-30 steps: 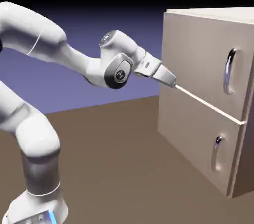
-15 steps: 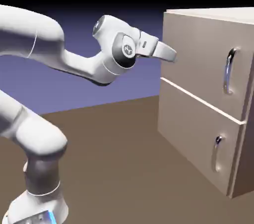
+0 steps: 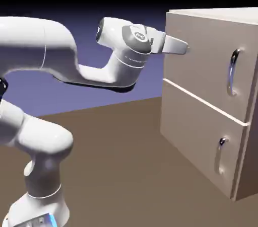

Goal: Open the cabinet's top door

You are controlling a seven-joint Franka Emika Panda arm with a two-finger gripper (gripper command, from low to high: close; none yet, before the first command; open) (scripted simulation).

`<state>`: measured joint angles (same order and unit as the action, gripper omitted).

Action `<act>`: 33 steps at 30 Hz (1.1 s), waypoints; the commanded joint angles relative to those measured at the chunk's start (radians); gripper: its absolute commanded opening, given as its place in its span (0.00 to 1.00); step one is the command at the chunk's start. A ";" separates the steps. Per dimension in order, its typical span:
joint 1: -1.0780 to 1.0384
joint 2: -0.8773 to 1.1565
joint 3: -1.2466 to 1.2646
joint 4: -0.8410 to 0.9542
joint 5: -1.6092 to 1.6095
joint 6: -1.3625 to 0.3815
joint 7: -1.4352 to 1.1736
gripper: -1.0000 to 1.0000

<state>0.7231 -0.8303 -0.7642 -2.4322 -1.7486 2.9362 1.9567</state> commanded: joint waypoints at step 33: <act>0.646 -0.142 -0.604 0.398 -1.149 -0.069 0.789 1.00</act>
<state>1.3692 -0.9724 -1.3684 -2.0347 -2.8973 2.8669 2.7459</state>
